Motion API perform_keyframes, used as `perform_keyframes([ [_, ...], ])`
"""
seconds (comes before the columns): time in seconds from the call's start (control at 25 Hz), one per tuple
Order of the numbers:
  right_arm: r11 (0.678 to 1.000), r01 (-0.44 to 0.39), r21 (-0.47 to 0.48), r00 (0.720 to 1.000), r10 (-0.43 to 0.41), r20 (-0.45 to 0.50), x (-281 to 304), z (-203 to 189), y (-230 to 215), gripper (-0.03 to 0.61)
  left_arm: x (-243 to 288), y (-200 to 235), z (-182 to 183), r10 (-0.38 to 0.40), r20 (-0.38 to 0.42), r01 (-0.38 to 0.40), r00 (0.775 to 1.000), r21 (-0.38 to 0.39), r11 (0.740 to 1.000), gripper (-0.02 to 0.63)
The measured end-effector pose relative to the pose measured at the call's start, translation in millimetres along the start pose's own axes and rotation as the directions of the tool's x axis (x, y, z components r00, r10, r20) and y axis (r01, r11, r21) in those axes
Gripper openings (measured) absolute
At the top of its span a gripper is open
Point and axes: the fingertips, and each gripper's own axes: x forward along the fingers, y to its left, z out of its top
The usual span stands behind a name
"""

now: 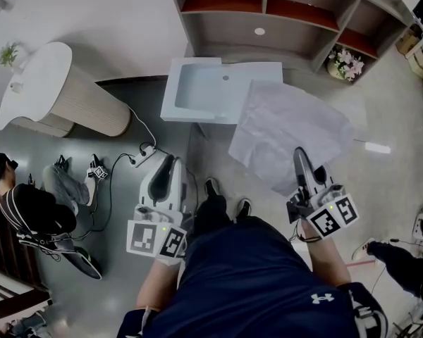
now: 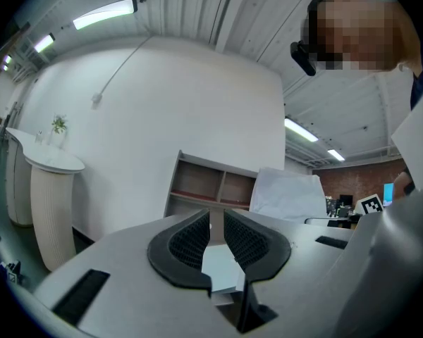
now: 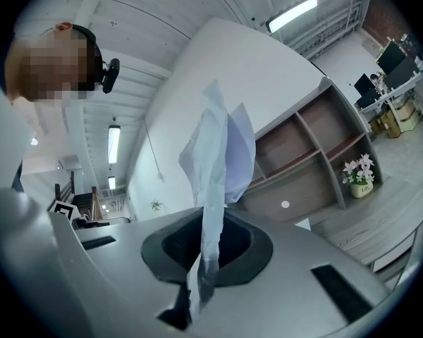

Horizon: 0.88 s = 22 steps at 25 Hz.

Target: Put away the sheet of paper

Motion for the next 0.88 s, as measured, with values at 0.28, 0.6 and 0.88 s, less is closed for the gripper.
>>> perform_keyframes([
  [0.28, 0.999, 0.045, 0.013, 0.999, -0.045, -0.016, 26, -6, -15, 0.018, 33, 24, -2, -0.017, -0.013, 0.016, 1.000, -0.016, 1.000, 0.074],
  [0.6, 0.995, 0.095, 0.015, 0.995, -0.095, -0.018, 85, -9, -21, 0.018, 88, 73, 11, -0.064, -0.021, 0.063, 0.998, -0.026, 0.998, 0.072],
  [0.88, 0.988, 0.154, 0.016, 0.988, -0.154, -0.014, 136, -12, -26, 0.018, 134, 117, 17, -0.109, -0.040, 0.107, 0.993, -0.043, 0.993, 0.072],
])
